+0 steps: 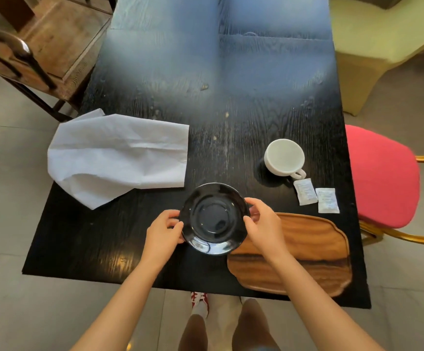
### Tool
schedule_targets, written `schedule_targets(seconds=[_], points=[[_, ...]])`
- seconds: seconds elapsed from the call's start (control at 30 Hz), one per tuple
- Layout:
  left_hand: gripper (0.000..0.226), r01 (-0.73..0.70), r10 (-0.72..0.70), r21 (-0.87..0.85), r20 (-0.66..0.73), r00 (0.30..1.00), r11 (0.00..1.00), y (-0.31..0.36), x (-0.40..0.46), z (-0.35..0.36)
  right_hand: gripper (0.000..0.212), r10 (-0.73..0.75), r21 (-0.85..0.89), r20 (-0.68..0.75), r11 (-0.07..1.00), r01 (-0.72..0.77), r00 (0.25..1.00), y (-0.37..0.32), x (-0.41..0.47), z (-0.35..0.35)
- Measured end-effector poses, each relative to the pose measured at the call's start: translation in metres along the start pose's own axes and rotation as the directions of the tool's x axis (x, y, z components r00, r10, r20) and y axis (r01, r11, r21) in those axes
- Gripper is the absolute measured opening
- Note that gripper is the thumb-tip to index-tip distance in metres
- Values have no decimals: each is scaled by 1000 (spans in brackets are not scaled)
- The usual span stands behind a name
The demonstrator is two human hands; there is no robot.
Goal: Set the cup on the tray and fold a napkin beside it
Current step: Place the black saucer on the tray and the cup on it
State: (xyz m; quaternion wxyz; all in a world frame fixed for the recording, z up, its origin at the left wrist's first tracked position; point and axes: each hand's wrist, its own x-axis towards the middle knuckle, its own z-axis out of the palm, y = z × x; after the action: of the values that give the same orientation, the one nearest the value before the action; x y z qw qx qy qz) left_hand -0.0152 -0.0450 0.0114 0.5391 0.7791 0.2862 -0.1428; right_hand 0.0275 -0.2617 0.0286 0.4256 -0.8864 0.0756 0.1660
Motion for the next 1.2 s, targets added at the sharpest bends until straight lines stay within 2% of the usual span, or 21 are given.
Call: schedule_targets(seconds=[0.13,0.27,0.53,0.8,1.2], points=[[24,-52,50,6,133,990,999,6,-25,33,37,92,103,-82,991,-83,992,35,-31,-30],[29,-47,34,51,226,973,998,4,-42,64,36,196,132,-119,975,-180,973,64,-51,-47],[33,-77,44,145,216,975,986,1,-53,89,36,296,165,-97,946,-278,950,95,-63,-55],[36,-84,48,208,174,984,975,0,-51,92,35,299,145,-72,947,-287,952,97,-60,-52],[37,-109,62,223,207,976,969,-3,-50,91,35,286,84,-47,956,-282,957,93,-59,-56]])
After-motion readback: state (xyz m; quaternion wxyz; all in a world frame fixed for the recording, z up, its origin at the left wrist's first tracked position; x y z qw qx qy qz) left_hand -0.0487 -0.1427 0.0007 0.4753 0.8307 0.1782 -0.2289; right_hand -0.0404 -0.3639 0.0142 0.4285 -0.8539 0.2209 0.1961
